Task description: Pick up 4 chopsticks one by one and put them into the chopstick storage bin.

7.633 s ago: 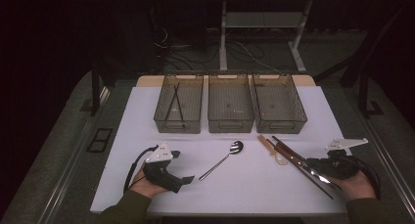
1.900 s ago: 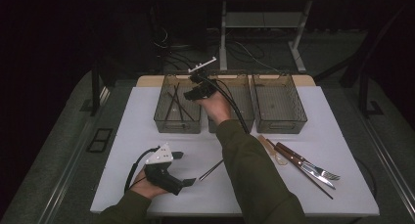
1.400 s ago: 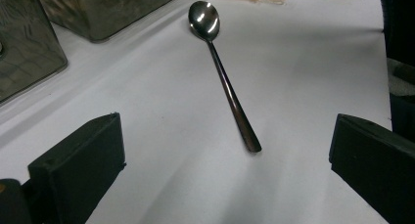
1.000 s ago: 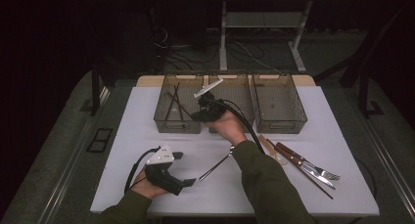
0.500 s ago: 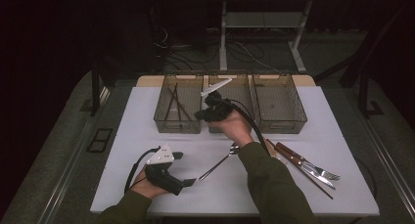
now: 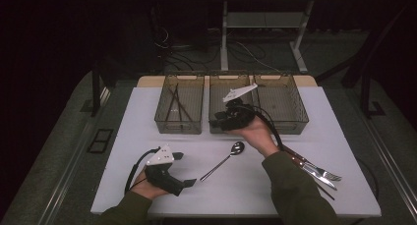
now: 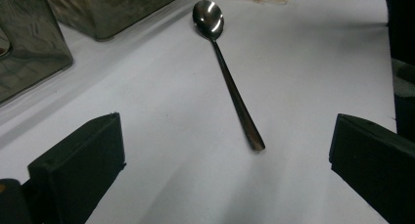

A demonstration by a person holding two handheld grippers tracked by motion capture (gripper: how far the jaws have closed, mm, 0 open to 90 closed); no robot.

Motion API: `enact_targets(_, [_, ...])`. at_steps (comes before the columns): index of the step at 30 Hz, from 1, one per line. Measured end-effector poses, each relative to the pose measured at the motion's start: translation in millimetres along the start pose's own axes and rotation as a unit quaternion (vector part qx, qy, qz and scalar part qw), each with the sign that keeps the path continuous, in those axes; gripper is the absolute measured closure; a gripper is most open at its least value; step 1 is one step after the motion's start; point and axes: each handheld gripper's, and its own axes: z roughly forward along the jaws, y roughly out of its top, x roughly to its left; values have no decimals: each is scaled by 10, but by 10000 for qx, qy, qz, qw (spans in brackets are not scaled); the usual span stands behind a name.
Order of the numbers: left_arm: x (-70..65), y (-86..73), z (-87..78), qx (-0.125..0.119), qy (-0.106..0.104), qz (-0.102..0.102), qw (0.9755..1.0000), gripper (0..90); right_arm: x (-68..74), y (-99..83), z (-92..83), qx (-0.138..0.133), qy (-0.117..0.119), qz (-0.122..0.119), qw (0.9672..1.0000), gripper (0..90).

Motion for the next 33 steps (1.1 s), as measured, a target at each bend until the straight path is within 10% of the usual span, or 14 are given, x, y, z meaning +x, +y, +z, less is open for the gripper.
enact_targets(33, [33,-24,-20,-46,141,-201,9997,0,-108,-1343,-1023,101,-772,467,9959,468])
